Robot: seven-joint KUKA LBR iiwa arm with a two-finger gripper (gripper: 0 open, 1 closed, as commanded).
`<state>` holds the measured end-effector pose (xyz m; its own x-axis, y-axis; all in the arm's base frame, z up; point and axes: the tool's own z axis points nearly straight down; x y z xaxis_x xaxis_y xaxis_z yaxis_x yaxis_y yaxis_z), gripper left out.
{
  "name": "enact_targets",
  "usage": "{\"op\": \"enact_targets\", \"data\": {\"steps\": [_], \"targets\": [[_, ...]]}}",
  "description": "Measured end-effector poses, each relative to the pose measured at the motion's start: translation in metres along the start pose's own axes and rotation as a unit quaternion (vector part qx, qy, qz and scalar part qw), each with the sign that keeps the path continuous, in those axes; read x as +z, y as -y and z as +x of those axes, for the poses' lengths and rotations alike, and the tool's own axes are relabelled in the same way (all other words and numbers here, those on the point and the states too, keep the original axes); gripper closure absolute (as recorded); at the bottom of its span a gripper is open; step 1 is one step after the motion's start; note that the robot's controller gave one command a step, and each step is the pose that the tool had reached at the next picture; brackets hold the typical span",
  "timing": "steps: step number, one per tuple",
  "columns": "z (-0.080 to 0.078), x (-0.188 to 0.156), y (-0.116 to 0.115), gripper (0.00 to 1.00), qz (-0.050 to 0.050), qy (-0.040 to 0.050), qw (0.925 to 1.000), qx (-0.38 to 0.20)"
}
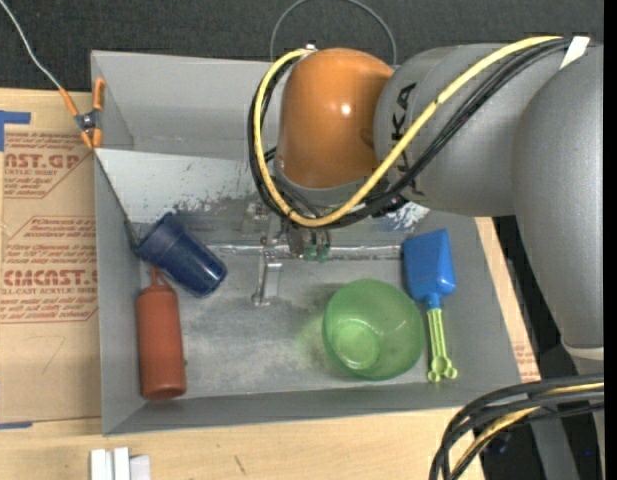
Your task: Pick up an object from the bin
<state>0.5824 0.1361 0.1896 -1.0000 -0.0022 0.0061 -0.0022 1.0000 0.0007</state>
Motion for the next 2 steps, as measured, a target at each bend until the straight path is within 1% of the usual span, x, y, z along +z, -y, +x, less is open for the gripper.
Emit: {"op": "enact_targets", "data": {"steps": [1,2], "targets": [[-0.002,-0.005,0.001,0.00,-0.001,0.0040,1.0000,0.001],[0.001,0.094,-0.060,0.00,-0.001,0.0019,0.9903,0.139]]}}
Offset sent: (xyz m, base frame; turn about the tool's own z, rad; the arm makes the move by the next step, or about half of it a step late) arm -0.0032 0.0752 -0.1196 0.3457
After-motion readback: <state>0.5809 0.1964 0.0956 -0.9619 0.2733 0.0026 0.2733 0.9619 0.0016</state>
